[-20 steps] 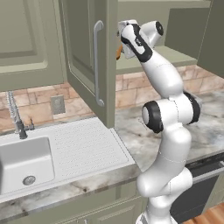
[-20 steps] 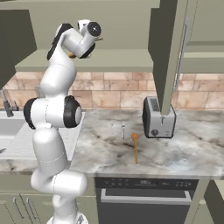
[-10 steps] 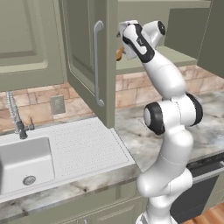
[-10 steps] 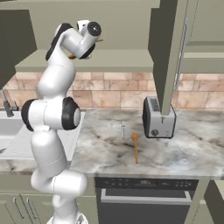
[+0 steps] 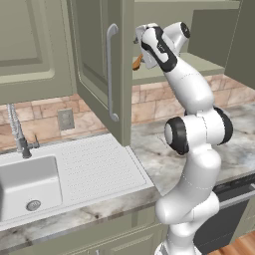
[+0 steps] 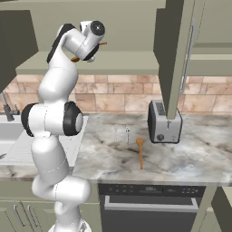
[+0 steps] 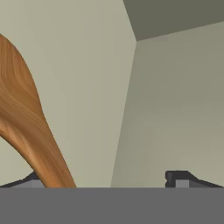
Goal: Organize the utensils by type. Pick up the wooden spoons from the counter and place them in the open cabinet. Then pick up the metallic utensils from the counter and place them in the open drawer.
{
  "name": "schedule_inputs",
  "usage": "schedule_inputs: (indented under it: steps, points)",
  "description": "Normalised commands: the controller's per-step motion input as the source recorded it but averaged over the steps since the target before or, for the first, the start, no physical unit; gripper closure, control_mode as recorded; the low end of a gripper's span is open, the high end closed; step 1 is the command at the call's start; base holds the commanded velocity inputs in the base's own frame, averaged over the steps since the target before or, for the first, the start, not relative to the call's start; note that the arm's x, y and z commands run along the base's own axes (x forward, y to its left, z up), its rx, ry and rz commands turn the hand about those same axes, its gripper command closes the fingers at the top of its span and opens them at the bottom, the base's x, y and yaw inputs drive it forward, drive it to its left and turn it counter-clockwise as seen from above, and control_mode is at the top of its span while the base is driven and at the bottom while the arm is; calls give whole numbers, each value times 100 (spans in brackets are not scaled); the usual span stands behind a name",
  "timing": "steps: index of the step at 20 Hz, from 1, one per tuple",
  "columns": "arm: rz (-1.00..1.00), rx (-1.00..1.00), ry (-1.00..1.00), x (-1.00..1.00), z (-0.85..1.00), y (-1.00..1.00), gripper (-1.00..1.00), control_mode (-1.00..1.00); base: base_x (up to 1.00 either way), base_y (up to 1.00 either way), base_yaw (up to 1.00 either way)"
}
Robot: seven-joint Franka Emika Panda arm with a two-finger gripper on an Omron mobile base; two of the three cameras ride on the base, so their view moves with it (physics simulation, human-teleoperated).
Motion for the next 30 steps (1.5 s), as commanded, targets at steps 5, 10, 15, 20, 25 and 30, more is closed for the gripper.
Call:
schedule_inputs:
  steps: [5,10,15,20,25,30]
  points:
    - [-1,0,6,32,-9,0,-100,-100,0,0,0]
    - [-1,0,1,16,-7,0,-100,-100,0,0,0]
    - [0,0,0,0,-12,0,-100,-100,0,0,0]
    - [0,0,-1,-20,-4,-9,-100,-100,0,0,0]
    - [0,0,-9,-53,-6,-18,-100,-100,0,0,0]
    - [0,0,-9,-44,-15,-14,-100,-100,0,0,0]
